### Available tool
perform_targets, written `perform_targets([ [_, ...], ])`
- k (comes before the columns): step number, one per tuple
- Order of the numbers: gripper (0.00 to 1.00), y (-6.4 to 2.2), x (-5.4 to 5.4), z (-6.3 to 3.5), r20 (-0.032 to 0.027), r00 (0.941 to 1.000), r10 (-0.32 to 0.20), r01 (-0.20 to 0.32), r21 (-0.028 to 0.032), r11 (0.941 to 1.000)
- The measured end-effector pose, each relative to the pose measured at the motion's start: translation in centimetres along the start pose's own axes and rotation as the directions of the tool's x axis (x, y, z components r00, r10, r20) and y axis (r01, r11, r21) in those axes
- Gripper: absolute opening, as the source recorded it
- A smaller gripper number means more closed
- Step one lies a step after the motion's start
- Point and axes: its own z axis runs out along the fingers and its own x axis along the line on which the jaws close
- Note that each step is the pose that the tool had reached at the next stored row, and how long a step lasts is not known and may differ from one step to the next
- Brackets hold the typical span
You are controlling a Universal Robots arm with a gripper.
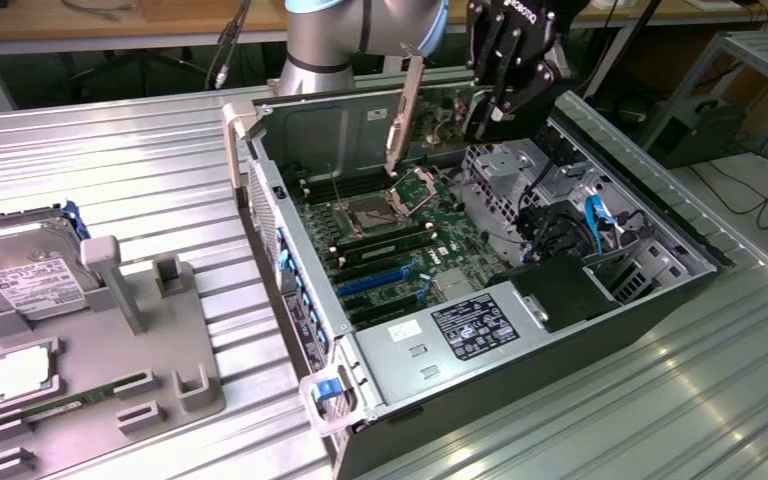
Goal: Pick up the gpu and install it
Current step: 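Insert the gpu into the slot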
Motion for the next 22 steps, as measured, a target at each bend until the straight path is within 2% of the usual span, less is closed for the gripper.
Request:
perform_targets([
  [1,0.28,0.05,0.0,0.19,-0.0006,0.9999,-0.017,0.017,0.0078,0.9998],
  [2,0.28,0.67,0.1,1.39,-0.0012,0.9987,-0.050,0.050,0.0155,0.9986],
  [3,0.28,0.66,0.1,1.92,-0.0016,0.9987,-0.051,0.051,0.0155,0.9986],
  [4,0.28,0.70,0.1,2.77,-0.0014,0.9985,-0.054,0.054,0.0255,0.9982],
  [10,0.28,0.69,0.1,3.59,-0.0014,0.9985,-0.054,0.054,0.0391,0.9978],
  [12,0.28,0.69,0.1,3.71,-0.0014,0.9985,-0.054,0.054,0.0492,0.9973],
  [13,0.28,0.72,0.1,3.80,-0.0012,0.9985,-0.054,0.054,0.0520,0.9972],
  [18,0.28,0.88,0.0,4.53,-0.0012,0.9986,-0.053,0.053,0.0512,0.9973],
  [22,0.28,1.56,0.1,5.25,-0.0012,0.9984,-0.056,0.056,0.0492,0.9972],
])
